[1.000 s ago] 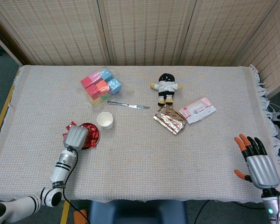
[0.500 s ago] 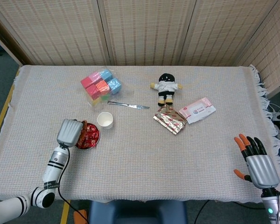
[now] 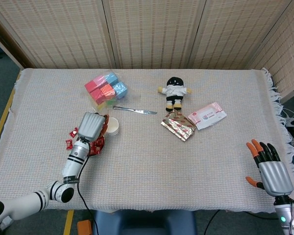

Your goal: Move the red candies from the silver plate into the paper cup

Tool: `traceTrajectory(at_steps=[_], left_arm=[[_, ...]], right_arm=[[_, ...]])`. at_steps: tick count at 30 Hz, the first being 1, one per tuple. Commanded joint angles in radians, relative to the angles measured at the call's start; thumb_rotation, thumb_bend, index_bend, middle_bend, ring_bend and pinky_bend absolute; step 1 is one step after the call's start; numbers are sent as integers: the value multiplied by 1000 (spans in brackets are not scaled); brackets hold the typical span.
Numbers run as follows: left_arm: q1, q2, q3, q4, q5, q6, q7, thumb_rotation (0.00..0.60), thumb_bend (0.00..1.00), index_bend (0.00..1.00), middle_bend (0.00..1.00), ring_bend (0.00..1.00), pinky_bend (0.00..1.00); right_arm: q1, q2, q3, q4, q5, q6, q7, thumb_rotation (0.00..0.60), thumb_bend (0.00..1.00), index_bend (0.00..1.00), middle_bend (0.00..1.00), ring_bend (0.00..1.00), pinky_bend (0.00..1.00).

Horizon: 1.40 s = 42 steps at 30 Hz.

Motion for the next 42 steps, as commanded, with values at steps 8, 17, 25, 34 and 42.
traceTrajectory(at_steps=[8, 17, 25, 34, 42], left_arm=[[-59, -54, 12, 66, -14, -59, 27, 600, 453, 408, 473, 427, 1000], [-50, -33, 20, 52, -20, -62, 4, 600, 440, 284, 356, 343, 1000], [125, 165, 113, -221, 32, 74, -106, 600, 395, 96, 154, 222, 1000], [186, 167, 184, -225, -16, 33, -94, 600, 363, 49, 85, 190, 1000], [175, 82, 190, -123, -48, -11, -36, 600, 363, 68, 105, 190, 1000]], right_arm=[[1, 7, -1, 1, 5, -6, 11, 600, 0, 0, 0, 0, 56], [-4, 11, -1, 2, 3, 3, 18, 600, 0, 0, 0, 0, 56], [-2, 10, -4, 1, -5, 1, 17, 600, 0, 0, 0, 0, 59], [-3, 4, -14, -4, -29, 9, 6, 600, 0, 0, 0, 0, 58], [3, 6, -15, -2, -34, 0, 14, 600, 0, 0, 0, 0, 58]])
